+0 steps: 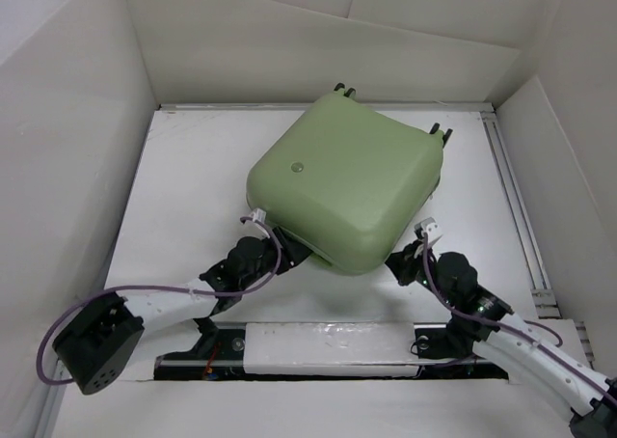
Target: Pack the luggage
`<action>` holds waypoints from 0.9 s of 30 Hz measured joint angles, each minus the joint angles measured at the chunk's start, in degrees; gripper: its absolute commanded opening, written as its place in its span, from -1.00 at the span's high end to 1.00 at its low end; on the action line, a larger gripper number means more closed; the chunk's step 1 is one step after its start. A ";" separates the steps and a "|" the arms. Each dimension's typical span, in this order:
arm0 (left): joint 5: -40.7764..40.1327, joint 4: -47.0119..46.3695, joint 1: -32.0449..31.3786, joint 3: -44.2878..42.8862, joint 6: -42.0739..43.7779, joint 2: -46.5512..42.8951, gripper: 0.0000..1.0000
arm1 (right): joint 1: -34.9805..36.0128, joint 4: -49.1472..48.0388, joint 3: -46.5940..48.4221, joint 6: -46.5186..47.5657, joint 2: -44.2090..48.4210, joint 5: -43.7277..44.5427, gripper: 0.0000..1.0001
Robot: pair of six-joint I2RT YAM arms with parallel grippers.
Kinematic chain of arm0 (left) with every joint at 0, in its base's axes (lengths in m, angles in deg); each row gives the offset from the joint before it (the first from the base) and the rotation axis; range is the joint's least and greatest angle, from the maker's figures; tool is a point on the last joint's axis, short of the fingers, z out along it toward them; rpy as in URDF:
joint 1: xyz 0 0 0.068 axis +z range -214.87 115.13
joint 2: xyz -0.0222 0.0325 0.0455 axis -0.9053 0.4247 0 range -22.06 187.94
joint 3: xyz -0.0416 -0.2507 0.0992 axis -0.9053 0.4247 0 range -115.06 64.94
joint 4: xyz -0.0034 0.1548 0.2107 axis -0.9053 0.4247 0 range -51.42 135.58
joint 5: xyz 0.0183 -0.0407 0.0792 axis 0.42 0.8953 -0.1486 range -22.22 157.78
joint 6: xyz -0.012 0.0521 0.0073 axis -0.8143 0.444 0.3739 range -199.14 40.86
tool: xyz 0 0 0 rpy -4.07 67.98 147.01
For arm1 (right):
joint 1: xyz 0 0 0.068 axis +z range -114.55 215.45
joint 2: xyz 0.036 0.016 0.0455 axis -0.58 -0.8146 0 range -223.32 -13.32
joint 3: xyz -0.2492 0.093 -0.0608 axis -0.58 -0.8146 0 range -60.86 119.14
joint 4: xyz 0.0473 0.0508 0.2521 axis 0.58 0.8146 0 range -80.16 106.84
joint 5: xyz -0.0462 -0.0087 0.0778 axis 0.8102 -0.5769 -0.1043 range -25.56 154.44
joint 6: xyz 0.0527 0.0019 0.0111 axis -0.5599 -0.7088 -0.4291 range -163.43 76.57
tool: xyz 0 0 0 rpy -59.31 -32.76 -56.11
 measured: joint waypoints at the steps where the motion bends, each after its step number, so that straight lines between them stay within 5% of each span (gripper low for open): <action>1: -0.22 -1.53 0.02 0.00 0.26 1.90 0.06 | 0.02 -0.20 0.00 0.35 -0.22 0.15 1.00; 5: 0.37 -7.74 0.07 -0.57 0.66 9.42 0.26 | -0.87 -0.87 2.10 2.95 -5.46 0.33 1.00; 11: -1.40 -12.92 1.09 -7.43 -4.00 20.00 1.00 | -13.86 0.11 14.88 6.54 -27.08 -7.69 1.00; 14: -3.17 -13.33 1.84 -9.73 -4.81 22.84 1.00 | -16.55 -0.81 17.40 5.95 -31.28 -10.47 1.00; 17: -3.54 -13.60 1.88 -10.01 -4.57 23.34 1.00 | -13.90 -0.63 14.75 2.75 -25.66 -7.45 1.00; 23: -2.01 -17.27 1.62 -10.01 -4.74 25.77 1.00 | -3.48 0.07 0.81 -9.20 0.76 1.75 1.00; 27: -1.95 -21.64 1.70 -10.14 -4.94 28.63 1.00 | 3.32 3.30 0.33 -13.46 3.85 5.81 1.00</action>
